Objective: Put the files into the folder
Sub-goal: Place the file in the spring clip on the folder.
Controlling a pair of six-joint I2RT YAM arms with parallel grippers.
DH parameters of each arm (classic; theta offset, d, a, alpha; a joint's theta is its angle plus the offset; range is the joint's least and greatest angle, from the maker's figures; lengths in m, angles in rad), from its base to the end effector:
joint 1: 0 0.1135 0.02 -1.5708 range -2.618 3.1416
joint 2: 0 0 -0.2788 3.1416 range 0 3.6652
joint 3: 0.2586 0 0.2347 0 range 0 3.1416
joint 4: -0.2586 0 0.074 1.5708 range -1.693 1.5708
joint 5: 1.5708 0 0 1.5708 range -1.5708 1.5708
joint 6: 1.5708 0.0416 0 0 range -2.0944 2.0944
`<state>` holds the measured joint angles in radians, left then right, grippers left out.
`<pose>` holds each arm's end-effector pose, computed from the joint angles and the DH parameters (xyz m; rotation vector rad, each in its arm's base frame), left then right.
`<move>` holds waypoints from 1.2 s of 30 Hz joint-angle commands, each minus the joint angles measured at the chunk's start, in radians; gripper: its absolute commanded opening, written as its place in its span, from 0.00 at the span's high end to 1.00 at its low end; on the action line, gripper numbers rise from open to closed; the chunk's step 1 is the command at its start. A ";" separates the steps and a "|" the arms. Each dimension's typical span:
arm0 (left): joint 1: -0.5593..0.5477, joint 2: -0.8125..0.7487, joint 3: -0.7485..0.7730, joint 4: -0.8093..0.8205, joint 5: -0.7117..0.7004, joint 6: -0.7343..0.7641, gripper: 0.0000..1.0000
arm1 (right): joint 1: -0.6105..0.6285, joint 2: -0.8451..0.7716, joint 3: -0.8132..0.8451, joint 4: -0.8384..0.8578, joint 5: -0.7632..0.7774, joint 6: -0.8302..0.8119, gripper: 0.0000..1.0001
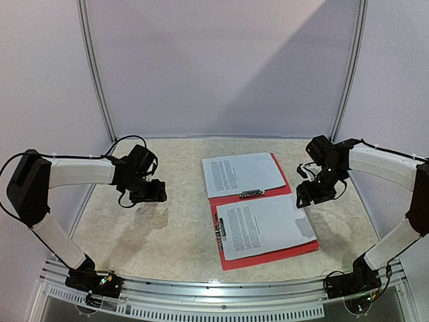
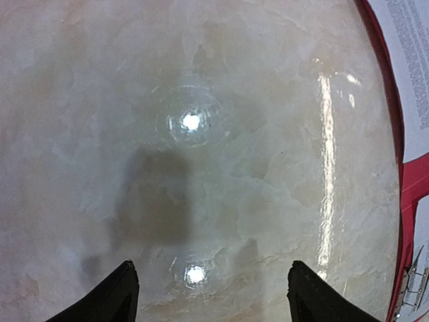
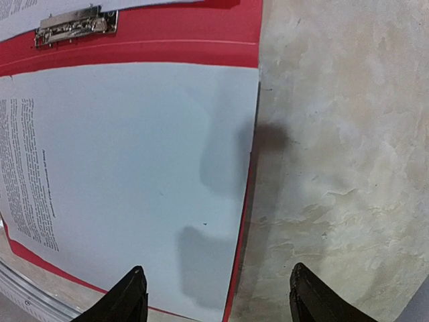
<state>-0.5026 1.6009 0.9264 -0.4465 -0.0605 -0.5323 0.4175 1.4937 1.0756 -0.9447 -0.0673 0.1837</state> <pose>0.2582 -0.1391 0.1933 -0.0590 2.7110 -0.2356 0.2311 0.1056 0.2412 -0.3552 2.9357 0.1865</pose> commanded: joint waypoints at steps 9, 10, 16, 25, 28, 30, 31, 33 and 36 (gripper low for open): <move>-0.150 0.038 0.077 0.057 -0.017 -0.018 0.24 | 0.098 -0.122 -0.068 0.262 -0.264 0.202 0.27; -0.168 0.046 0.090 0.057 -0.025 -0.025 0.24 | 0.132 -0.097 -0.065 0.279 -0.280 0.218 0.27; -0.226 0.138 0.146 0.143 0.061 -0.076 0.29 | 0.257 0.063 -0.017 0.414 -0.348 0.301 0.34; -0.244 0.267 0.141 0.517 0.447 -0.089 0.31 | 0.294 0.183 -0.023 0.564 -0.439 0.378 0.62; -0.261 0.295 0.135 0.562 0.501 -0.092 0.31 | 0.294 0.178 -0.033 0.556 -0.420 0.362 0.63; -0.271 0.309 0.133 0.568 0.512 -0.089 0.31 | 0.293 0.178 -0.040 0.555 -0.412 0.354 0.63; -0.275 0.315 0.134 0.568 0.515 -0.089 0.31 | 0.294 0.179 -0.045 0.557 -0.412 0.353 0.64; -0.282 0.324 0.129 0.573 0.526 -0.090 0.31 | 0.293 0.181 -0.053 0.566 -0.417 0.354 0.64; -0.290 0.324 0.117 0.570 0.522 -0.091 0.32 | 0.293 0.183 -0.056 0.577 -0.422 0.358 0.64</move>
<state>-0.7731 1.9106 1.0611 0.0856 0.4263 -0.6220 0.7067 1.6676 1.0348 -0.3943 -0.4820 0.5419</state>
